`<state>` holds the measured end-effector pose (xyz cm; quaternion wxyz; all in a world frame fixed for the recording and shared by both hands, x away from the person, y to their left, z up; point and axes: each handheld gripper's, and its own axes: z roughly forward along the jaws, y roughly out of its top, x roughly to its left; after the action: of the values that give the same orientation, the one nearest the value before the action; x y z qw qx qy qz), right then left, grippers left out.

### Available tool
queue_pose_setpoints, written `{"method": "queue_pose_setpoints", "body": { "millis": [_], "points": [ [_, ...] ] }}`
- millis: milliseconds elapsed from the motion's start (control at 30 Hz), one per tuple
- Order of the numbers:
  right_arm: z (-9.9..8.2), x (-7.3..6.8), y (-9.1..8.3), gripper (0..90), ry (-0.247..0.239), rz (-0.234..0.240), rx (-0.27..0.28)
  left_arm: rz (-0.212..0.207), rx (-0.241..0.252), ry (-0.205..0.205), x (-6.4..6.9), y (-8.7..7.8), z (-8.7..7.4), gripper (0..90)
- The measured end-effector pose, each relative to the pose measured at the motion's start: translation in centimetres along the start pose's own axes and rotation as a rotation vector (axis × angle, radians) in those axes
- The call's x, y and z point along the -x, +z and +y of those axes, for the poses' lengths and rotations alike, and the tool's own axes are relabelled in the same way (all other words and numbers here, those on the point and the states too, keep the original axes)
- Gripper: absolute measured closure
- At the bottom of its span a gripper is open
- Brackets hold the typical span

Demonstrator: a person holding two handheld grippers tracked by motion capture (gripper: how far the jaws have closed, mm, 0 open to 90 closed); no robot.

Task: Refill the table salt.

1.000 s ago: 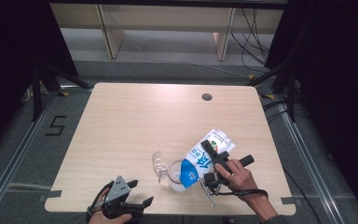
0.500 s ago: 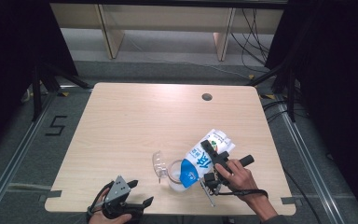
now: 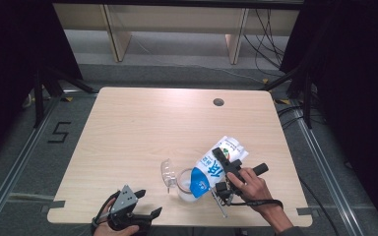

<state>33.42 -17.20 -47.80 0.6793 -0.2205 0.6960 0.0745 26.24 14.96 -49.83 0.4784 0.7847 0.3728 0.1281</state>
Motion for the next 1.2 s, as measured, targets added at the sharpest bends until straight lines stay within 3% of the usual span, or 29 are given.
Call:
{"method": "queue_pose_setpoints", "body": {
  "millis": [400, 433, 467, 500, 667, 700, 1067, 1100, 1133, 1200],
  "points": [
    [0.04, -0.02, -0.01, 60.4, -0.001, -0.001, 0.0, -0.001, 0.001, -0.004, 0.01, 0.0, 0.01, 18.8],
    [0.07, 0.23, 0.02, 60.4, -0.033, -0.011, 0.009, -0.002, 0.001, -0.004, 0.01, 0.0, 0.01, 18.8],
    [0.02, -0.02, 0.01, 60.4, -0.001, -0.002, 0.003, -0.001, 0.002, -0.005, 0.02, 0.0, 0.01, 18.8],
    [0.02, -0.02, 0.01, 60.4, -0.001, -0.002, 0.003, -0.001, 0.002, -0.005, 0.02, 0.0, 0.01, 18.8],
    [0.08, -0.01, -0.03, 60.5, -0.005, 0.001, -0.003, -0.002, -0.004, -0.001, -0.04, -0.04, 0.02, 18.8],
    [0.11, 0.22, -0.01, 60.6, -0.035, -0.01, 0.007, -0.005, -0.003, -0.001, -0.06, -0.03, 0.02, 18.8],
    [0.05, 0.2, 0.05, 60.7, -0.036, -0.009, 0.008, -0.004, 0.003, -0.009, 0.0, -0.01, 0.01, 18.8],
    [0.02, 0.21, 0.06, 60.7, -0.035, -0.01, 0.011, 0.005, -0.016, 0.011, -0.19, -0.09, 0.03, 18.8],
    [0.01, 0.22, 0.06, 60.8, -0.037, -0.01, 0.01, -0.001, -0.001, -0.002, -0.09, 0.01, 0.0, 18.8],
    [0.02, 0.22, 0.06, 60.7, -0.037, -0.01, 0.01, 0.003, -0.018, 0.012, -0.2, -0.09, 0.03, 18.8]
  ]
}}
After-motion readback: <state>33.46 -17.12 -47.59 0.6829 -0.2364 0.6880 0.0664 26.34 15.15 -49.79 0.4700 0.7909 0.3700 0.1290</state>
